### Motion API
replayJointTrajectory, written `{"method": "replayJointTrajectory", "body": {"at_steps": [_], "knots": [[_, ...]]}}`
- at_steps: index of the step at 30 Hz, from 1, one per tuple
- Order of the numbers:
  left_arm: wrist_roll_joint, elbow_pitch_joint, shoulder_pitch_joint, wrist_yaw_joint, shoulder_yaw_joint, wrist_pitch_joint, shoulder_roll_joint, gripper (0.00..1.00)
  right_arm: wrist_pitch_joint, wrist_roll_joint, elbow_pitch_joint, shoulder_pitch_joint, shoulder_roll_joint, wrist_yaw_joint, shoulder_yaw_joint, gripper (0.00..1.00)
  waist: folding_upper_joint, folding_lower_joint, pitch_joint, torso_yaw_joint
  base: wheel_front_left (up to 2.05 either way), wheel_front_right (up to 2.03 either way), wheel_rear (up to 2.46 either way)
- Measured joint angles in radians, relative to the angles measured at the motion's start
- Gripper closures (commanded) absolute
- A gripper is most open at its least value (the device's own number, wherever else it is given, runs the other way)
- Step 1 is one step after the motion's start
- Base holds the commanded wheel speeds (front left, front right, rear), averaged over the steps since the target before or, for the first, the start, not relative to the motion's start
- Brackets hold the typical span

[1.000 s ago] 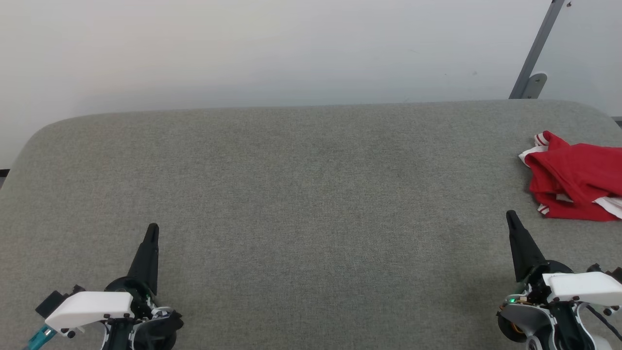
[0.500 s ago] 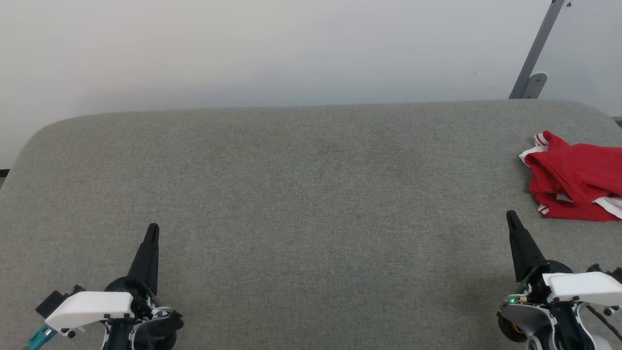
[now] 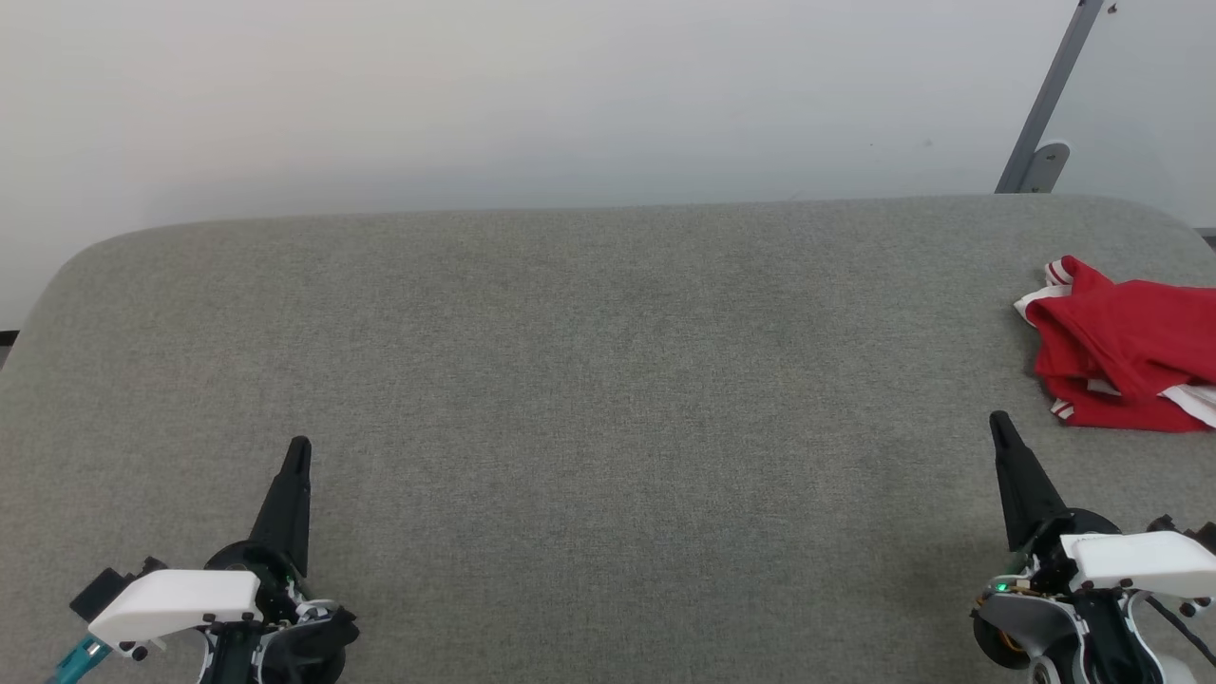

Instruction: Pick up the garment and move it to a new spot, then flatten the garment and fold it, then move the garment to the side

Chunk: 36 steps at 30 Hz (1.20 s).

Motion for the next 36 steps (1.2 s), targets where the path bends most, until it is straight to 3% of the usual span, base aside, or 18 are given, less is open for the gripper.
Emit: {"method": "replayJointTrajectory", "body": {"at_steps": [36], "knots": [[0.0,0.0,0.0,0.0,0.001,0.001,-0.001,1.0,0.0,0.0,0.0,0.0,0.0,0.0,0.0,1.0,0.0,0.0,0.0,0.0,0.0,0.0,0.0]]}}
